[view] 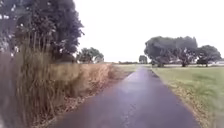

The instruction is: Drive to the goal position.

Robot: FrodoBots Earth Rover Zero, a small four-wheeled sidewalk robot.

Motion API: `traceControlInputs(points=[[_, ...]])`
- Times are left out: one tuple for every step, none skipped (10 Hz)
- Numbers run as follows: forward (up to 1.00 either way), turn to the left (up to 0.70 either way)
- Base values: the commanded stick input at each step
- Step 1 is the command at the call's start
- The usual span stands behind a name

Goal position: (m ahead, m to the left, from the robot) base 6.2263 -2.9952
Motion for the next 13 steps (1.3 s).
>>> traceControlInputs(points=[[0.00,-0.45],[0.00,-0.45],[0.00,-0.45],[0.00,-0.45],[0.00,-0.45],[0.00,-0.45],[0.00,-0.45],[0.00,-0.45],[0.00,-0.45],[0.00,-0.45],[0.00,-0.45],[0.00,-0.45],[0.00,-0.45]])
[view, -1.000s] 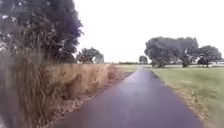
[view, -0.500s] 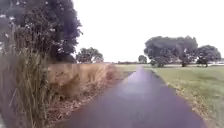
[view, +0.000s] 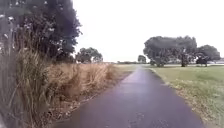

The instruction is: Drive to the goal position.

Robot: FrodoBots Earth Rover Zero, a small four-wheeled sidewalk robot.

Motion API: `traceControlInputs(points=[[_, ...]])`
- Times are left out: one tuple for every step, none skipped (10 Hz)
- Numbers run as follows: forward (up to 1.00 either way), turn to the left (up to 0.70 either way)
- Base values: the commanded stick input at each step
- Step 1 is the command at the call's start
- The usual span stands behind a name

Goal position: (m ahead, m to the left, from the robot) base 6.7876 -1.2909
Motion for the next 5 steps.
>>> traceControlInputs(points=[[0.00,-0.45],[0.00,-0.45],[0.00,-0.45],[0.00,-0.45],[0.00,-0.41]])
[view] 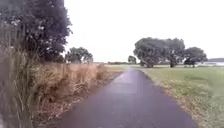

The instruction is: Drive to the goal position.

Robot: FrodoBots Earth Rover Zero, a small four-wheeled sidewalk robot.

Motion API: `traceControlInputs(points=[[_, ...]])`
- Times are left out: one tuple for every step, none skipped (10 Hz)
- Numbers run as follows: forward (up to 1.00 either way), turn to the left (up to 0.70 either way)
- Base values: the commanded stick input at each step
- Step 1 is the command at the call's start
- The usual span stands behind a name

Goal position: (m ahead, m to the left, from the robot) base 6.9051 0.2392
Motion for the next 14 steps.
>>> traceControlInputs(points=[[0.00,-0.38],[0.00,-0.35],[0.00,-0.33],[0.00,0.00],[0.00,0.00],[0.00,0.00],[0.00,0.00],[0.36,0.00],[0.41,0.00],[0.45,0.00],[0.45,0.00],[0.45,0.00],[0.45,0.00],[0.45,0.00]])
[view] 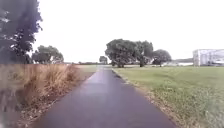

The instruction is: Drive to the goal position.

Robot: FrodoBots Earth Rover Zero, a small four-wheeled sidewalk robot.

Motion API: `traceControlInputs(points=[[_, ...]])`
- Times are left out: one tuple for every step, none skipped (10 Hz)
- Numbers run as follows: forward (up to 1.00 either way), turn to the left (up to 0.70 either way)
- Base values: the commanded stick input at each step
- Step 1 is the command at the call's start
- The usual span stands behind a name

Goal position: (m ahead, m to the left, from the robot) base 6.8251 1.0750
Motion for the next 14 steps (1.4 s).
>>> traceControlInputs(points=[[0.45,0.00],[0.45,0.00],[0.45,0.00],[0.45,0.00],[0.45,0.00],[0.45,0.00],[0.60,0.00],[0.60,0.00],[0.60,0.00],[0.60,0.00],[0.60,0.00],[0.60,0.00],[0.60,0.00],[0.60,0.00]])
